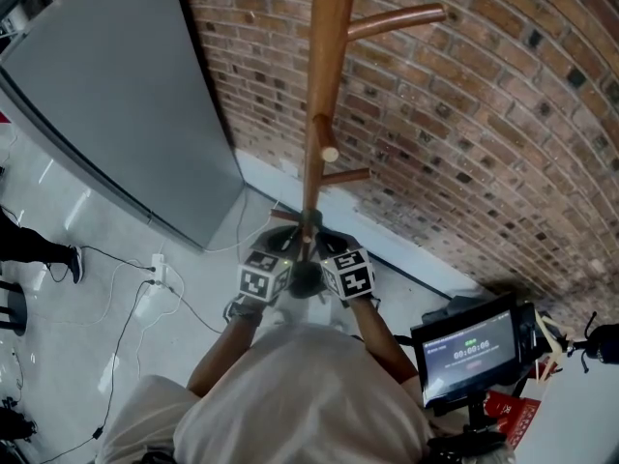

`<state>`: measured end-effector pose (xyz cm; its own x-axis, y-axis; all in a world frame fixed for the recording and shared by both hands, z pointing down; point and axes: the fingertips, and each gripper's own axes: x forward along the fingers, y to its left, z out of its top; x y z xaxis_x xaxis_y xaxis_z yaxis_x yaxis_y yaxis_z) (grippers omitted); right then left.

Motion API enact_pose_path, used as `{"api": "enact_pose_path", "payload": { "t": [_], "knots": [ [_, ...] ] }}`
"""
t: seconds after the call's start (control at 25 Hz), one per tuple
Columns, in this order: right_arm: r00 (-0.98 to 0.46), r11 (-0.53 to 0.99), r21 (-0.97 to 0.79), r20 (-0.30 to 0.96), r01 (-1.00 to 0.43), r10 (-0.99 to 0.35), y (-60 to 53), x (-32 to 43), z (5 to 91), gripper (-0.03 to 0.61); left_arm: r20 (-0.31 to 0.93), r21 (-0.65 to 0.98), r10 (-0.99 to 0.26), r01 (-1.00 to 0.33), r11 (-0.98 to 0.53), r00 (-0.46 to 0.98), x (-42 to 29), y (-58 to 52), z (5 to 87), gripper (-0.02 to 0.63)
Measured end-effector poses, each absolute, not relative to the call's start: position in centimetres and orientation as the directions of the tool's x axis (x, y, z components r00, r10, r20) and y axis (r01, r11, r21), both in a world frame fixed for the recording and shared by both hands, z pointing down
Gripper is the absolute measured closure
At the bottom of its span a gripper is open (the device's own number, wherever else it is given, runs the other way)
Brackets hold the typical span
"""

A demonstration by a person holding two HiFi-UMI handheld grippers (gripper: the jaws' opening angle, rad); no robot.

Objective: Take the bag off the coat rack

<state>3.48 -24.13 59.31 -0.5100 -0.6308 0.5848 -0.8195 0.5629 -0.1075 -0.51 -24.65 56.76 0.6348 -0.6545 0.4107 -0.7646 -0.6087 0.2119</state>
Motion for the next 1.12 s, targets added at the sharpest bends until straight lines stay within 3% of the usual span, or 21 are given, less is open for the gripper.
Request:
{"api": "enact_pose_path", "payload": {
  "t": [1.12],
  "knots": [
    [-0.554,0.566,-0.172,0.557,-0.806,-0.619,-21.7,4.0,54.6,0.571,0.367,0.230,-0.600,-0.694,-0.682,0.711,-0.9,-20.5,53.1,0.568]
  ]
}}
